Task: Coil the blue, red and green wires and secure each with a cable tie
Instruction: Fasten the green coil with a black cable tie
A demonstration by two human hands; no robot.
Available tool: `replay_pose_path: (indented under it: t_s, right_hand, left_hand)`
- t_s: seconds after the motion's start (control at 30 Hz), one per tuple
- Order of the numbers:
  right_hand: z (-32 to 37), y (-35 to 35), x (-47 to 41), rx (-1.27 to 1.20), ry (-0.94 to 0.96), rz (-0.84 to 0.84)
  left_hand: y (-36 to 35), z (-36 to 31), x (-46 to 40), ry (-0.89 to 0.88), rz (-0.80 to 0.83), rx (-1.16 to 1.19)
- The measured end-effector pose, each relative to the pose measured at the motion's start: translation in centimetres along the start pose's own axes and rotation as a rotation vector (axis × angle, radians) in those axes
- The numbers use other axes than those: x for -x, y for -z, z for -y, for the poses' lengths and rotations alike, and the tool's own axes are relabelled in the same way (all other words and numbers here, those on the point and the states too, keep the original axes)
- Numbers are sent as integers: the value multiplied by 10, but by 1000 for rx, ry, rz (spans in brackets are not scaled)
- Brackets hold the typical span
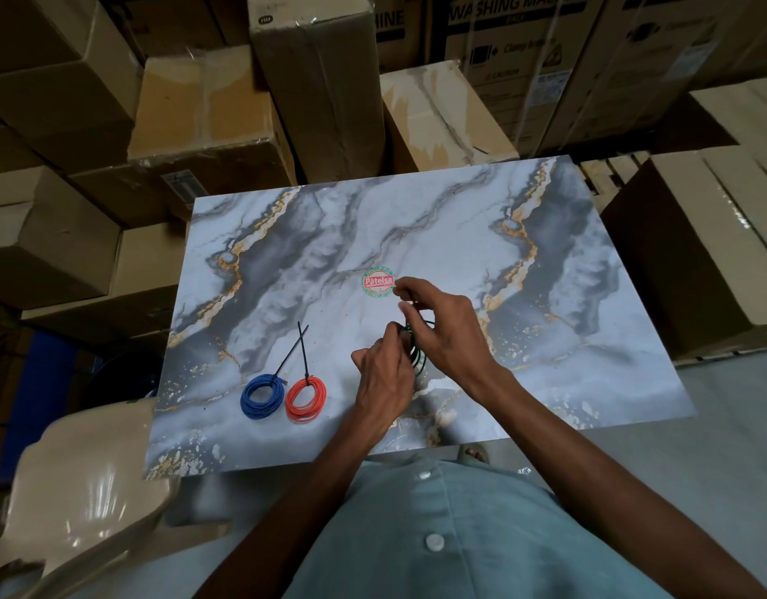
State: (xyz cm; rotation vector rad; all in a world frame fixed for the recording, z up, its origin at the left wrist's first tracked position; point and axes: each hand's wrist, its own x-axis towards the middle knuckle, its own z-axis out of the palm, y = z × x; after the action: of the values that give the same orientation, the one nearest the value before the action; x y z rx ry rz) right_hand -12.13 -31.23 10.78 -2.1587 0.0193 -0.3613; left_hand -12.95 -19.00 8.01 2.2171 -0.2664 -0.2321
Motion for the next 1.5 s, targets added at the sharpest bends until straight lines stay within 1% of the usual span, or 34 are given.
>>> replay_pose_path:
  t_s: [0.13,0.27,0.33,0.43,0.53,0.6,0.7,0.77,0.93,1.07,1.2,1.33,1.5]
  right_hand:
    - [-4,-2,3,168,66,5]
    - [-5,3,5,226,124,0]
    - [-4,2,6,238,122,-9]
    - [-7,4,5,253,98,24]
    - [-8,8,8,257,81,-4]
    - [-6,8,9,248,49,-34]
    - [-1,11,7,251,-11,-53]
    - [2,14,4,252,-28,-52]
    - [7,21,4,220,8,-64]
    - [9,23,9,201,42,-49]
    - [8,23,8,214,11,-53]
    - [9,24,7,209,9,-31]
    - [7,25,7,179,14,-45]
  left_hand:
    - [-3,2,-3,13,-58,-23]
    - [-3,4,-1,17,-57,-6]
    - [-3,4,0,5,-59,-10]
    - [-3,3,1,-1,-48,-12]
    - [-4,4,2,7,-39,16]
    - [-3,5,3,15,-36,89]
    - [-2,2,3,41,-39,289]
    - [-1,3,3,33,-29,382]
    - [1,2,5,-2,35,472]
    - [0,2,4,1,58,479]
    - [1,-1,4,-6,53,470]
    - [1,0,4,-10,57,453]
    - [5,0,4,-28,55,404]
